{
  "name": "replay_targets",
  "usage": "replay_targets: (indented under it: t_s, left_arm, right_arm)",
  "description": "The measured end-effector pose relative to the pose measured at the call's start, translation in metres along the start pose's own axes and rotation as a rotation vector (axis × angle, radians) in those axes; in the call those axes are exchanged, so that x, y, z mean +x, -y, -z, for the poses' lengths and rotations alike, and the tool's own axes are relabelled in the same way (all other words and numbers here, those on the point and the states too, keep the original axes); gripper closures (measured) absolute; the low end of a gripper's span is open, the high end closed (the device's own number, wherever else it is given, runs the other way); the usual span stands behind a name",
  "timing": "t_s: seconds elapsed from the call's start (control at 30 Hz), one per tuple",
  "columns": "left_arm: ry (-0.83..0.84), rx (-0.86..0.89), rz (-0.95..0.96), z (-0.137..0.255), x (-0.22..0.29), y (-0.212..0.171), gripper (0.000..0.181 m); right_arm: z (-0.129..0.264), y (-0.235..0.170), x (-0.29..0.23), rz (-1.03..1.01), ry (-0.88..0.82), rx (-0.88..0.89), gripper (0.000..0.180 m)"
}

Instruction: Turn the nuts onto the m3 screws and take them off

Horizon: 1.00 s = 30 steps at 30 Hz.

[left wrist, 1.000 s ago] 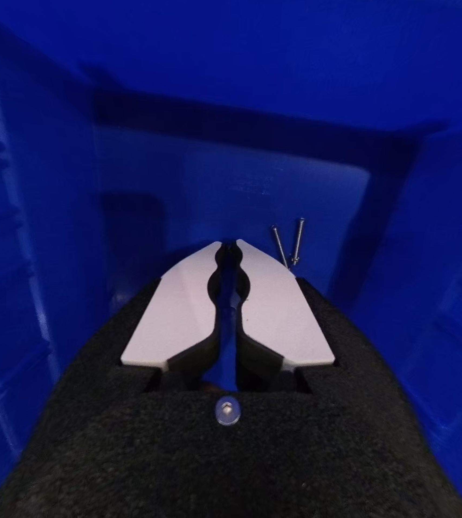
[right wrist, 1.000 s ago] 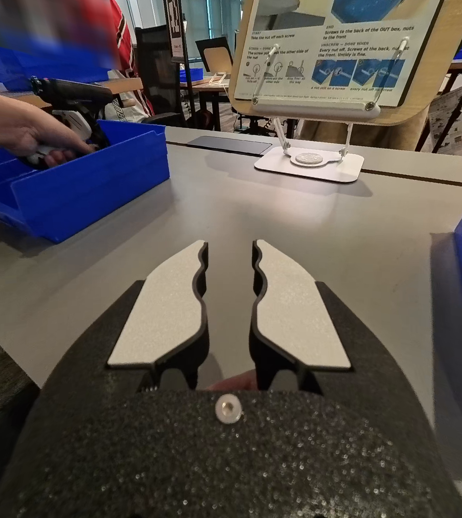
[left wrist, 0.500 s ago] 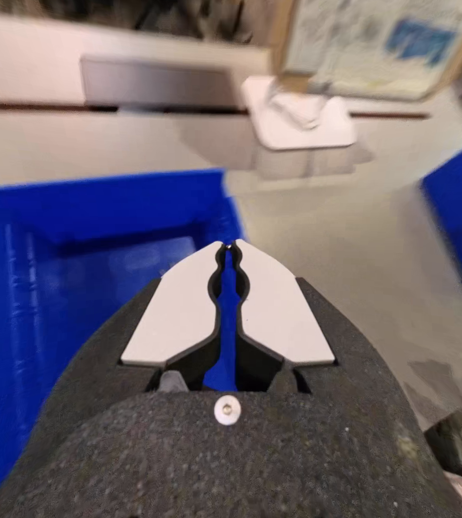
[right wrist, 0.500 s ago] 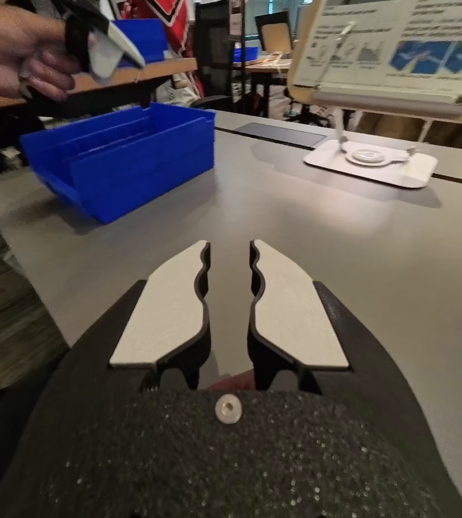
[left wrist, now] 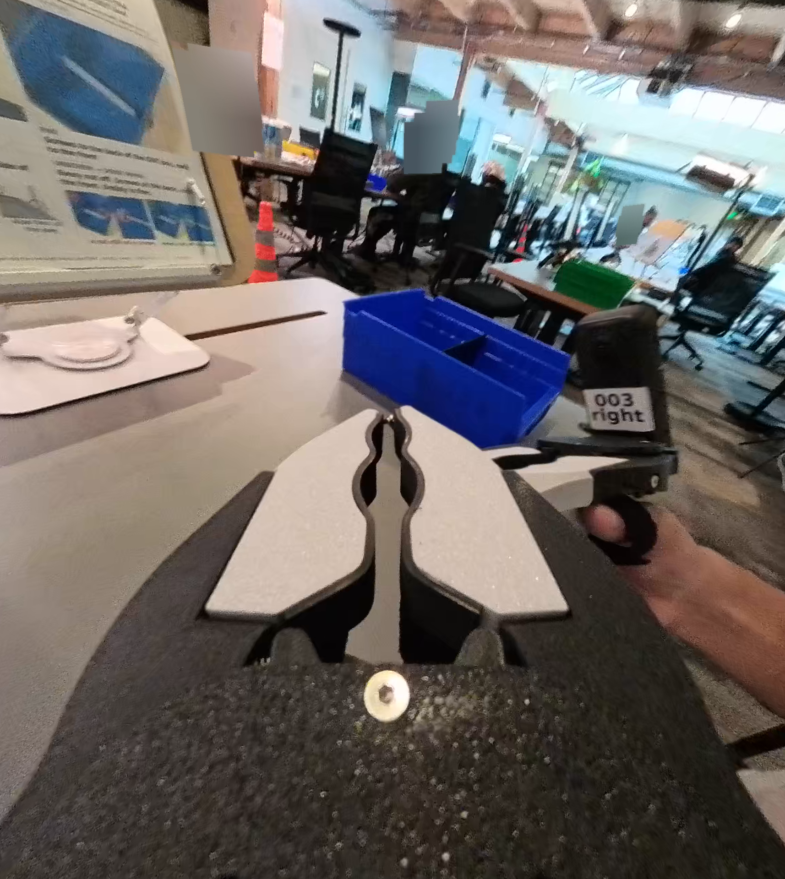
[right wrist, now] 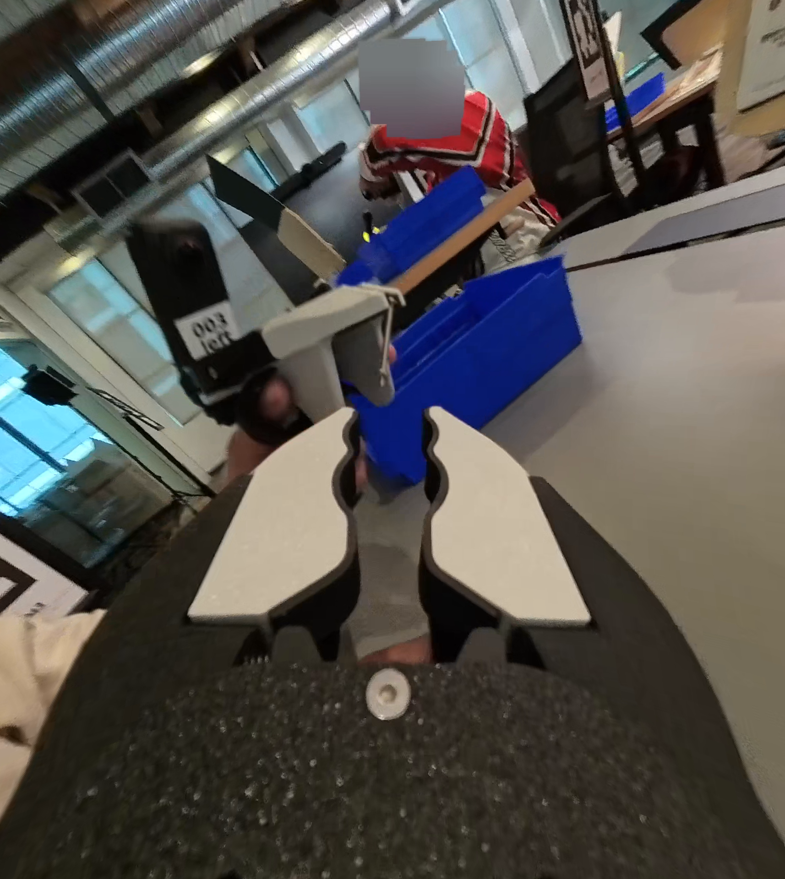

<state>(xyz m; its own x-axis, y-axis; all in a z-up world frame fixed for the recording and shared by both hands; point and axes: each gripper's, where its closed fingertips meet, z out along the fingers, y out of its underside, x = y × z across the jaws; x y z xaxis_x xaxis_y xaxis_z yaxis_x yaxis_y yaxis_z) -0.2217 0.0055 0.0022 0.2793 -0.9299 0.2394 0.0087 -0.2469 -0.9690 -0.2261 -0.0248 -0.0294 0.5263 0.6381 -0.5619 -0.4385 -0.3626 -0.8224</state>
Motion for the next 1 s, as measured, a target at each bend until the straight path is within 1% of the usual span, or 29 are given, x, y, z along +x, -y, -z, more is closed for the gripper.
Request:
replay_targets:
  t_s: [0.07,0.13,0.2,0.3,0.5,0.63,0.8,0.97,1.0]
  left_arm:
    - [-0.05,0.01,0.015,-0.003,0.01,-0.003,0.177]
    - [-0.072,0.02,0.017,-0.004,0.016,-0.006,0.177]
    - [-0.092,0.031,0.023,-0.004,0.02,-0.007,0.177]
    - [-0.104,0.031,0.027,-0.004,0.023,-0.009,0.177]
    - [-0.145,0.0,0.042,0.002,0.026,-0.02,0.177]
    - [-0.216,-0.01,0.077,0.005,0.033,-0.027,0.177]
    - [-0.316,-0.024,0.123,0.007,0.046,-0.035,0.177]
    - [-0.31,-0.005,0.15,0.007,0.044,-0.036,0.177]
    - [-0.308,0.004,0.166,0.007,0.043,-0.035,0.177]
  right_arm:
    - [0.002,0.006,-0.007,-0.043,0.055,0.025,0.158]
    - [0.002,0.007,-0.01,-0.061,0.075,0.027,0.161]
    - [0.003,0.005,-0.011,-0.06,0.085,0.021,0.174]
    - [0.003,0.001,-0.011,-0.015,0.069,-0.007,0.175]
    - [0.016,-0.003,-0.005,0.164,0.026,-0.121,0.175]
    - [0.027,0.009,-0.005,0.225,0.023,-0.106,0.175]
    - [0.032,0.015,-0.012,0.234,0.092,-0.101,0.175]
    - [0.032,0.013,-0.014,0.21,0.123,-0.095,0.174]
    - [0.032,0.015,-0.015,0.212,0.125,-0.077,0.172]
